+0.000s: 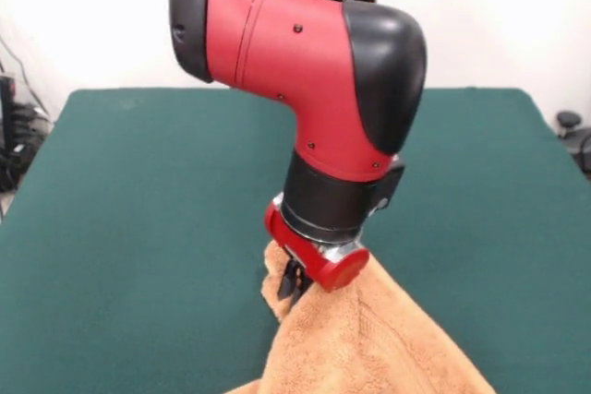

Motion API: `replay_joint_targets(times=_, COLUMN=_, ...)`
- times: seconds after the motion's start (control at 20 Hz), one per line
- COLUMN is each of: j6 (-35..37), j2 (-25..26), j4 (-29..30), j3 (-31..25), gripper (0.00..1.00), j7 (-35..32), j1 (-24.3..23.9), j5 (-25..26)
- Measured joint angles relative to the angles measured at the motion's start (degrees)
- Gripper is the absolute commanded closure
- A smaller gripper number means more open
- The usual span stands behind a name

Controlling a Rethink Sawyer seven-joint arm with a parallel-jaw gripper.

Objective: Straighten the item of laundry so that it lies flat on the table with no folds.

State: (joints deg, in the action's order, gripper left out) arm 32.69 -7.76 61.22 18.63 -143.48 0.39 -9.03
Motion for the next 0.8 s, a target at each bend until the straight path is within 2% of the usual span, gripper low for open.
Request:
replay_joint_targets(times=0.15, j6=2.69, j2=-0.41, j4=-0.85, j3=-1.20, gripper=1.00, j7=0.36, j1=-1.24, j5=1.29)
replay_joint_targets(times=0.2, j6=6.46, j2=-0.88, j4=-1.76, j3=-2.61, gripper=1.00, j7=1.10, j1=-2.88, j5=2.17)
replay_joint_targets(times=0.5, j6=15.49, j2=-1.93, j4=-3.24, j3=-5.76, gripper=1.00, j7=2.77, j1=-7.38, j5=4.31)
replay_joint_targets(times=0.8, j6=19.46, j2=-3.54, j4=-3.31, j3=-8.03, gripper=1.00, j7=2.85, j1=-10.83, j5=6.99)
